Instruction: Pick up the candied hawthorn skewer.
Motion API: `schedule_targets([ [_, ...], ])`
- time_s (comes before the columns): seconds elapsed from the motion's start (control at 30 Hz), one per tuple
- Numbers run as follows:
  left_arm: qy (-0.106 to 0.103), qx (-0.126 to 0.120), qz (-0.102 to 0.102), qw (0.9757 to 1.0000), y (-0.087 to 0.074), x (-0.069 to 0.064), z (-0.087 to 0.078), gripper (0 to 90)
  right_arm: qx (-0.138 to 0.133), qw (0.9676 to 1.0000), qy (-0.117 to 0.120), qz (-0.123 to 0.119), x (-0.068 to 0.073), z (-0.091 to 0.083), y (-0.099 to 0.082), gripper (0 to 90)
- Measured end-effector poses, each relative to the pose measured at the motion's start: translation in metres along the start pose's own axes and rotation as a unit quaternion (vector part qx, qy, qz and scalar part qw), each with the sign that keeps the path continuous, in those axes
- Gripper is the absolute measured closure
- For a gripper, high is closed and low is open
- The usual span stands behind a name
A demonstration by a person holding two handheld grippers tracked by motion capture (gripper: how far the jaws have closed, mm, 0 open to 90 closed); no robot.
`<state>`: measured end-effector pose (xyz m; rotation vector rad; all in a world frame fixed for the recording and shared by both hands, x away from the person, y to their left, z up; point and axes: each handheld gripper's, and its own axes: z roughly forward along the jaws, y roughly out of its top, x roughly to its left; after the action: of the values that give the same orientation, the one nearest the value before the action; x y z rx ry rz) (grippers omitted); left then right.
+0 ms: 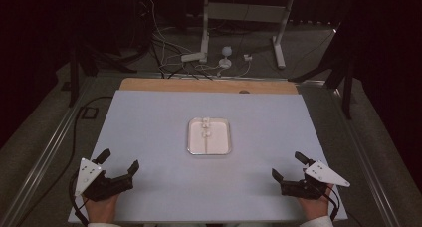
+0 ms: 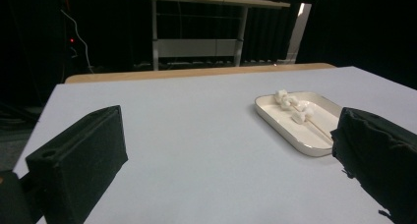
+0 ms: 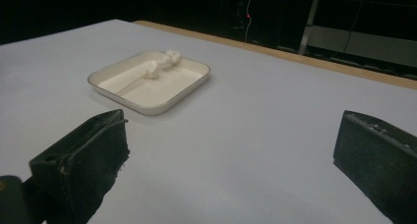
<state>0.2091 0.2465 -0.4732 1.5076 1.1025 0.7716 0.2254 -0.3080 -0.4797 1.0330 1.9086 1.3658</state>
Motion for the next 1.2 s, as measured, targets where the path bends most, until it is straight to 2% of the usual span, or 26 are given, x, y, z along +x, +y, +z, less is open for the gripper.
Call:
schedule_targets([
  [0.17,0.002,0.012,0.008,0.9999,-0.001,-0.003,0.003,0.6,-0.002,1.0000,0.003,0.007,-0.001,0.003,-0.001,0.1],
  [0.2,0.002,0.013,0.001,0.9999,-0.002,-0.004,0.005,0.6,0.001,1.0000,0.003,0.007,-0.002,0.004,-0.001,0.1],
  [0.33,0.003,0.018,-0.004,0.9998,-0.002,-0.008,0.005,0.6,0.004,1.0000,0.000,0.008,-0.003,0.006,-0.001,0.0],
  [0.5,0.000,0.023,-0.004,0.9997,0.008,-0.015,0.011,0.6,0.011,0.9999,-0.007,0.007,-0.005,0.007,-0.003,0.0],
  [0.63,-0.002,0.014,0.000,0.9999,0.019,-0.020,0.017,0.6,0.016,0.9998,-0.010,0.007,-0.005,0.007,-0.003,0.0],
  [0.8,-0.006,0.023,-0.005,0.9997,0.028,-0.026,0.032,0.6,0.017,0.9998,-0.012,0.004,-0.004,0.008,-0.001,0.0],
  [0.9,-0.014,0.034,-0.008,0.9993,0.029,-0.030,0.043,0.6,0.020,0.9997,-0.014,-0.008,-0.001,0.009,-0.001,0.0],
  [1.2,-0.030,0.047,-0.019,0.9982,0.034,-0.047,0.080,0.6,0.024,0.9996,-0.015,-0.007,-0.001,0.011,-0.001,0.0],
])
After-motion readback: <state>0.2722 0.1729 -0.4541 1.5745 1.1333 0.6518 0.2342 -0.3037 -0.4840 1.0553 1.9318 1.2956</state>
